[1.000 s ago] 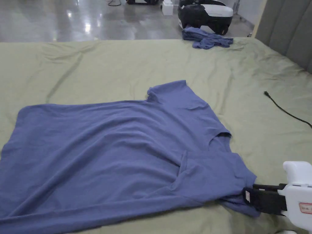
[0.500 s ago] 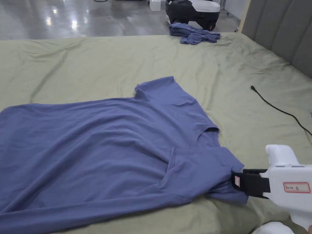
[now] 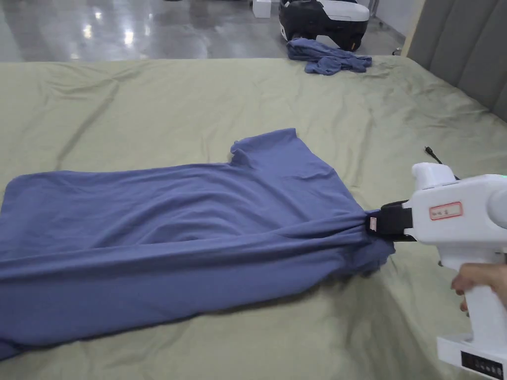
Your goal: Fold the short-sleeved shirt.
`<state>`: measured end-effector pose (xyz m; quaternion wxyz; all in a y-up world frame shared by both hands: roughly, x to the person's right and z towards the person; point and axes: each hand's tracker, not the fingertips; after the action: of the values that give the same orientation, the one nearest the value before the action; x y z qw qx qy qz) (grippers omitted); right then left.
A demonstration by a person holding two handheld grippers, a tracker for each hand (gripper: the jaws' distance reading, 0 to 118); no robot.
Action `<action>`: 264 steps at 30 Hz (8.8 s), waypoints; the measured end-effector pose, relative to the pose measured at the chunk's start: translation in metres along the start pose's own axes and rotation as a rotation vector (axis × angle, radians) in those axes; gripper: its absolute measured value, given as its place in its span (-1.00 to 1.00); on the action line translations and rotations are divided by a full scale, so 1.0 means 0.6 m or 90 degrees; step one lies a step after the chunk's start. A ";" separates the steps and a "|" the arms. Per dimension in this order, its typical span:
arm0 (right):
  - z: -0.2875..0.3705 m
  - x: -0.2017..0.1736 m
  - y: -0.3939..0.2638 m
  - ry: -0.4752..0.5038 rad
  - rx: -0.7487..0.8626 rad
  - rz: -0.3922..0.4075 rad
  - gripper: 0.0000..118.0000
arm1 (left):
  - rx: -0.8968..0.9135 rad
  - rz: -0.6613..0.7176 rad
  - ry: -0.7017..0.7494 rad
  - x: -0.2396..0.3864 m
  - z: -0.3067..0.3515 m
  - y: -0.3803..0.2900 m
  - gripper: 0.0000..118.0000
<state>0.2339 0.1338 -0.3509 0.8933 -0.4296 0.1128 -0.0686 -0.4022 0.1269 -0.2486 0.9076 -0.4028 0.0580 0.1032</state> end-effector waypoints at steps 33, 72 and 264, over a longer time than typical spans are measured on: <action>0.067 -0.045 -0.141 0.083 0.006 -0.027 -0.89 | -0.023 0.101 -0.043 -0.017 0.040 -0.111 0.59; 0.091 0.012 -0.085 0.069 -0.026 -0.099 -0.75 | -0.041 -0.027 -0.024 0.007 0.087 -0.099 -0.91; 0.161 -0.050 -0.280 0.067 0.050 -0.098 -0.90 | -0.059 -0.021 -0.250 0.360 0.061 -0.138 -0.87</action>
<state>0.2261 0.1087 -0.1568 0.8943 -0.3976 0.1232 -0.1641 -0.1721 0.1303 -0.2052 0.8834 -0.4173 -0.1319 0.1676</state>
